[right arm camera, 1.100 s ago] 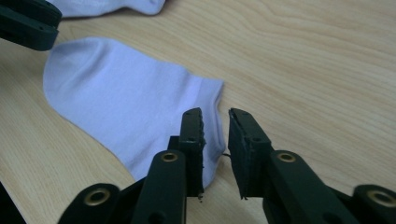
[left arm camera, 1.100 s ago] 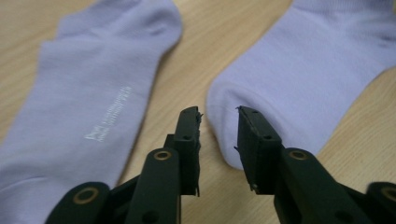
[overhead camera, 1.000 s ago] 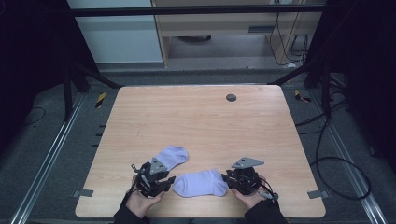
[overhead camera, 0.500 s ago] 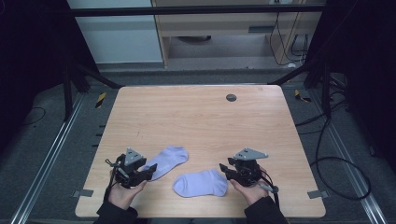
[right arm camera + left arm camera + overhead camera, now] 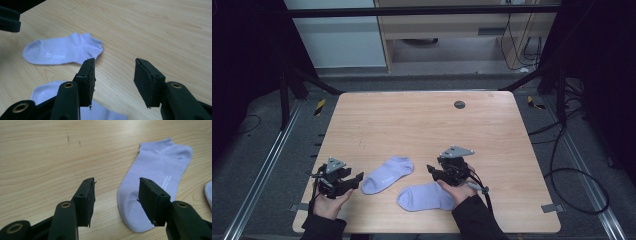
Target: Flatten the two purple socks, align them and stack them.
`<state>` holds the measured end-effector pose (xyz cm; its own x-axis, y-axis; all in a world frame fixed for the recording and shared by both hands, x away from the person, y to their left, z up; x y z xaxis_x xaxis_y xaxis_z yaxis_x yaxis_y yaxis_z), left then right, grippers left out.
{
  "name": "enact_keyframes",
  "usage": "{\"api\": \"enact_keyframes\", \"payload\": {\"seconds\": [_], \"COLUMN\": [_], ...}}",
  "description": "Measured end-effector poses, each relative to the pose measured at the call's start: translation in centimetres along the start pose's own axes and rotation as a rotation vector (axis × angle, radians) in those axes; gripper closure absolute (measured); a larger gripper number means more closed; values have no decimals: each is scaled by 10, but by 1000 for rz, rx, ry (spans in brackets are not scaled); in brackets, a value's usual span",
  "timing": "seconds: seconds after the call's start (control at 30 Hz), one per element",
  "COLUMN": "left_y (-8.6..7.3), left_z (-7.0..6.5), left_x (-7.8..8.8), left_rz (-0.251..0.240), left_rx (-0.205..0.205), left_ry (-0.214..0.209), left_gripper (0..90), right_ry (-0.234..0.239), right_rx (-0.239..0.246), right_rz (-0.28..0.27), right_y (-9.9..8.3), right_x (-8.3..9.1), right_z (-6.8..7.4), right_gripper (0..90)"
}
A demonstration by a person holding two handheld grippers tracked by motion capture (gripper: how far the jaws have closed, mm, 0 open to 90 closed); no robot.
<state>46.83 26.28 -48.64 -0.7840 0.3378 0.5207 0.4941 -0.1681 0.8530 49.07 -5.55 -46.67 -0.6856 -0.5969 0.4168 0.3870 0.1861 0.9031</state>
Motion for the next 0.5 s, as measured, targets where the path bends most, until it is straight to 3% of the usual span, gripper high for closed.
{"api": "enact_keyframes", "payload": {"seconds": [0.23, 0.5], "left_y": [-6, -18], "left_z": [5, 7], "left_x": [-1, -4], "left_rz": [20, 46], "left_rx": [-2, -3], "left_ry": [2, 10], "left_gripper": [472, 492], "right_ry": [9, 19], "right_rx": [8, 10], "right_rz": [2, 23], "right_y": [13, 14], "right_x": [-23, -53], "right_z": [7, 15], "right_gripper": [509, 508]}}
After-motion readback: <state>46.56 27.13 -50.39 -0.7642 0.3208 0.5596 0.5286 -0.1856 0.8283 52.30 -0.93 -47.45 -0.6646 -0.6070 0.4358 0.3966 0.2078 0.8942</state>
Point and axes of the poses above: each handheld gripper's, and its own axes: x roughly backward along the jaws, y roughly out of its top, z roughly to its left, the point moved 5 cm from there along -x, roughly forward along the jaws, and after that the axes turned 11 degrees about -z, right-handed, at the moved point
